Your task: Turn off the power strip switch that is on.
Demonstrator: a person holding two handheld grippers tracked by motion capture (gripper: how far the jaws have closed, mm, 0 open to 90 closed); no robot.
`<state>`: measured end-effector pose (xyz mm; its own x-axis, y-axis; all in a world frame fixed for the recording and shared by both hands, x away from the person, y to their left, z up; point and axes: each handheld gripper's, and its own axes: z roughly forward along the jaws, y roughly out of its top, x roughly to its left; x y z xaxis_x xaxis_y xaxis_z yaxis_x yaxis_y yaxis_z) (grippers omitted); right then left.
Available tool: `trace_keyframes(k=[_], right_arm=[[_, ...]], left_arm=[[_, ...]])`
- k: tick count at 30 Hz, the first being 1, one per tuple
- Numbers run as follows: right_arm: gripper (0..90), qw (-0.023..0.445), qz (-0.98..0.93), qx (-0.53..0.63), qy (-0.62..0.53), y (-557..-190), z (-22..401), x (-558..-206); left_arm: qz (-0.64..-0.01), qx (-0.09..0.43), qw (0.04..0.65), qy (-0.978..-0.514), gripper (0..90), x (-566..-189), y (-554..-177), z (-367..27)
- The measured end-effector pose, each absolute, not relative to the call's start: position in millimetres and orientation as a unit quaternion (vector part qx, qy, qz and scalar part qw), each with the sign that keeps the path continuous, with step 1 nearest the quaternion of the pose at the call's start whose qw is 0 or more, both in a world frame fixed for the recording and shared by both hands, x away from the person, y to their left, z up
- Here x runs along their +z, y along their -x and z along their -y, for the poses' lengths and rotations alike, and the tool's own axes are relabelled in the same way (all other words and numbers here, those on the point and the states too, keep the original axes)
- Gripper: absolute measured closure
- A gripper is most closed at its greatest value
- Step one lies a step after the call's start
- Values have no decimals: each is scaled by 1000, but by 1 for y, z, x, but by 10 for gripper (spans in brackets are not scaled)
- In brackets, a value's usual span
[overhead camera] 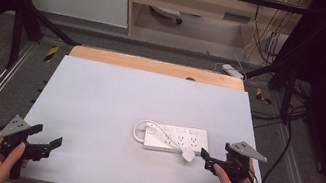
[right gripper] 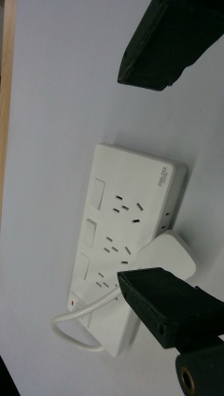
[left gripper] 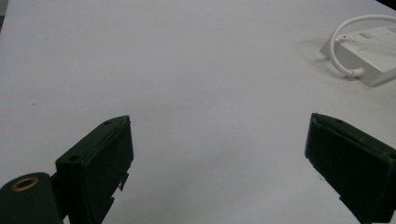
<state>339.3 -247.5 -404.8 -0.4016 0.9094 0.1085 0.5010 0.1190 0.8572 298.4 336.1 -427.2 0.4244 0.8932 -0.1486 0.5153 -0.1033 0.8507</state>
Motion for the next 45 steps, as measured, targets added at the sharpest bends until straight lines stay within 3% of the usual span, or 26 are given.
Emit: trace_keyframes(k=[15, 23, 36, 45], right_arm=[[87, 232, -713, 447, -487, -345, 246, -381], [170, 231, -730, 426, -482, -353, 239, -370], [480, 241, -747, 426, -450, -364, 221, -350], [612, 246, -742, 442, -440, -373, 213, -346]], left_arm=[[-491, 209, 448, -717, 80, -428, -298, -335], [-491, 208, 446, -719, 80, -428, -298, -334], [-491, 208, 444, -720, 80, -429, -298, -334], [-482, 208, 438, -730, 80, -430, -300, -328]])
